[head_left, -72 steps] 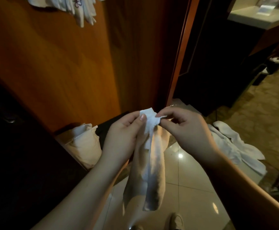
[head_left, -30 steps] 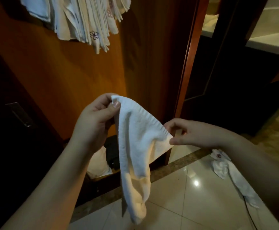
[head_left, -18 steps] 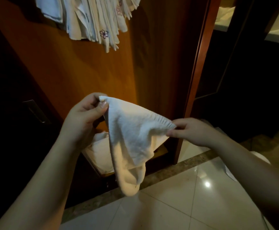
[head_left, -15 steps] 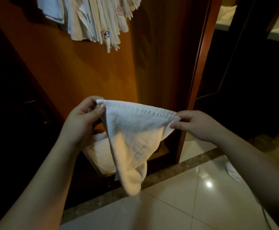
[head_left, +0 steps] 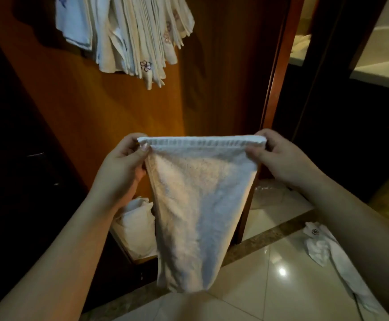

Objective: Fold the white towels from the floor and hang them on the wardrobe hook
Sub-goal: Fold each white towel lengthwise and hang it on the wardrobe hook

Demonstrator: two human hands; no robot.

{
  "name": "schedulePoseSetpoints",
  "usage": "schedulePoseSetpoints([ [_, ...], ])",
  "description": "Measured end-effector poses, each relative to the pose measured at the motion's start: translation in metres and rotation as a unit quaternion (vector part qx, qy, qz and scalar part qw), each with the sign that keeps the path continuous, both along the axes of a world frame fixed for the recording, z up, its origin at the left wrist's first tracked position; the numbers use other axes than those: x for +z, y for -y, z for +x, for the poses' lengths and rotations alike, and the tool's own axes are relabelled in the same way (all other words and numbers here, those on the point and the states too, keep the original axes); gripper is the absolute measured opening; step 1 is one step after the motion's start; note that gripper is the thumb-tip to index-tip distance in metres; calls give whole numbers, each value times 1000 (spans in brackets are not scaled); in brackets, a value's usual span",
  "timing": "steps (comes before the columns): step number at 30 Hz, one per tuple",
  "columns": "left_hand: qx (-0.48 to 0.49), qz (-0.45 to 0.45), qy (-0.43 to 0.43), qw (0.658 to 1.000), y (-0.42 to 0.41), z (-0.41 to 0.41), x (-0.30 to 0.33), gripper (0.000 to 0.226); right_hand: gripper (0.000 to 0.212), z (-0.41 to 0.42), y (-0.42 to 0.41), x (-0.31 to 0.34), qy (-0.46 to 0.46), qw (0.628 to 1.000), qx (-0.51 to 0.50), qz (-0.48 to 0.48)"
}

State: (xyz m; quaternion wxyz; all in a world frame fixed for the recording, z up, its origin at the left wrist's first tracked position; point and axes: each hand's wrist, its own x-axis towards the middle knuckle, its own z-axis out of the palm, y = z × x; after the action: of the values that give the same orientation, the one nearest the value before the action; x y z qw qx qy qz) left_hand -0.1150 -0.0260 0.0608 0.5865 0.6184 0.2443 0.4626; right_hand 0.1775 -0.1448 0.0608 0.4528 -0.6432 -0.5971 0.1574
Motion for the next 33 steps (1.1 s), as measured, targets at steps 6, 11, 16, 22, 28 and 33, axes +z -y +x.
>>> schedulePoseSetpoints([
  [6,26,39,15,999,5,13,20,35,13,-31,-2,9,-134,967,-95,195],
  [11,46,52,-18,997,2,25,17,34,17,-28,-2,6,-96,957,-142,233],
  [16,29,36,2,999,-5,31,16,19,22,-23,-2,10,-114,956,-147,228],
  [22,22,-74,72,994,-17,37,3,21,8,-13,-7,4,-167,971,-91,143],
  [28,25,-111,52,992,-20,41,-19,21,42,4,-14,-27,-375,926,36,-1],
  [33,61,-89,-25,994,-27,41,-35,18,43,12,-23,-57,-486,865,92,-83],
])
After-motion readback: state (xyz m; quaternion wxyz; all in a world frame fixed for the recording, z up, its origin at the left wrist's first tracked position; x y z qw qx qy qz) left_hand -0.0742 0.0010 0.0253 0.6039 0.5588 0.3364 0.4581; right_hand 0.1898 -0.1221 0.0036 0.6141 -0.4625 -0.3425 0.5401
